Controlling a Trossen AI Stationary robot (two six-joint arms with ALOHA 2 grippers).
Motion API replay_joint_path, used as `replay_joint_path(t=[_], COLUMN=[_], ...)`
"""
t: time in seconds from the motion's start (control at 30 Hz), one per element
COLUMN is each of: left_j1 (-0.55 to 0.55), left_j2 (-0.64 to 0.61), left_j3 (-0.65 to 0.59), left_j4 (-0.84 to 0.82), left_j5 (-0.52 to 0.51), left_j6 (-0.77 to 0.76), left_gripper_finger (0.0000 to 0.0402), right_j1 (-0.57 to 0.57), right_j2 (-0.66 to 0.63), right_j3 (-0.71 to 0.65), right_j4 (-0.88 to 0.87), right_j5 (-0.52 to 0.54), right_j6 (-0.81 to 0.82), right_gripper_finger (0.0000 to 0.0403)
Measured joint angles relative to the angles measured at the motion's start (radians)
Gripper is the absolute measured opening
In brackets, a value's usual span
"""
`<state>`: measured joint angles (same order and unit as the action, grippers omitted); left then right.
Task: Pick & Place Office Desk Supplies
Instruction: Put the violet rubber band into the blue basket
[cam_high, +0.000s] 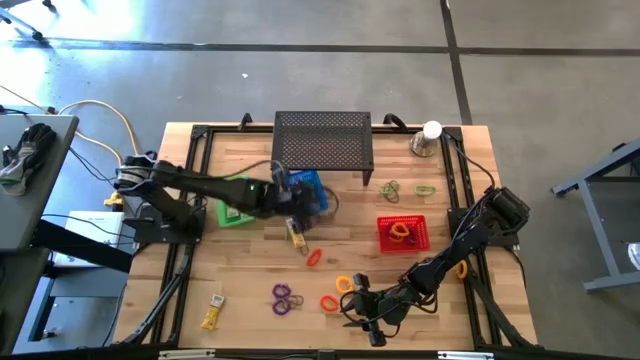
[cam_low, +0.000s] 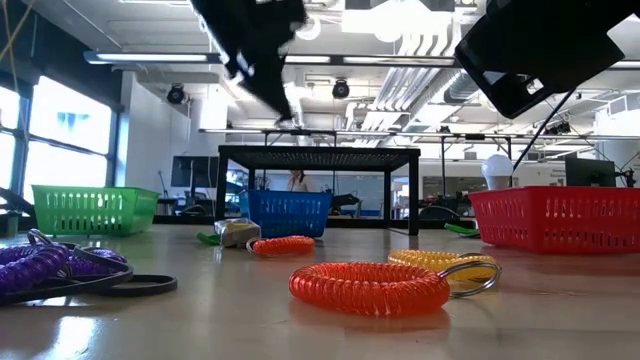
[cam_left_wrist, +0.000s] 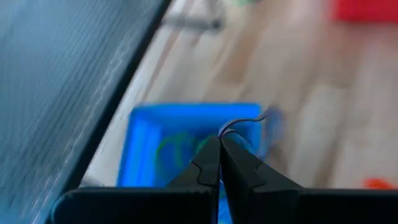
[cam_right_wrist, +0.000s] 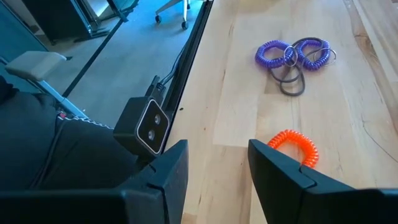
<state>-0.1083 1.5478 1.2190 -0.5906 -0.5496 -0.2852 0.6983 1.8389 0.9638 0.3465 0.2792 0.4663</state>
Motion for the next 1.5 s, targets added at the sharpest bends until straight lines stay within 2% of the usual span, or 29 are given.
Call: replay_joint_path(t=[0.1, 0.43, 0.73, 1.2, 1.33, 1.5], left_j1=[0.057, 0.143, 0.160, 0.179, 0.175, 0.162], left_j2=[0.000, 0.000, 0.007, 0.126, 0.127, 0.127], left_j3=[-0.008, -0.077, -0.078, -0.079, -0.079, -0.079], left_j4=[-0.074, -0.042, 0.001, 0.001, 0.006, 0.007], left_j5=[0.028, 0.057, 0.056, 0.063, 0.046, 0.046], left_j6=[-0.102, -0.210, -0.201, -0.182, -0.169, -0.090], left_gripper_finger=[0.0001, 0.0001, 0.0001, 0.0002, 0.0020, 0.0068], right_j1=[0.000, 0.000, 0.000, 0.000, -0.001, -0.001], right_j2=[0.000, 0.000, 0.000, 0.000, 0.000, 0.000], right_j3=[0.000, 0.000, 0.000, 0.000, 0.000, 0.000], right_j4=[-0.002, -0.003, -0.003, -0.003, -0.003, -0.003], right_j5=[-0.006, -0.006, -0.005, -0.002, -0.002, -0.002], right_j6=[0.000, 0.001, 0.000, 0.000, -0.001, -0.003], right_gripper_finger=[0.0155, 0.0155, 0.0155, 0.0155, 0.0155, 0.0155])
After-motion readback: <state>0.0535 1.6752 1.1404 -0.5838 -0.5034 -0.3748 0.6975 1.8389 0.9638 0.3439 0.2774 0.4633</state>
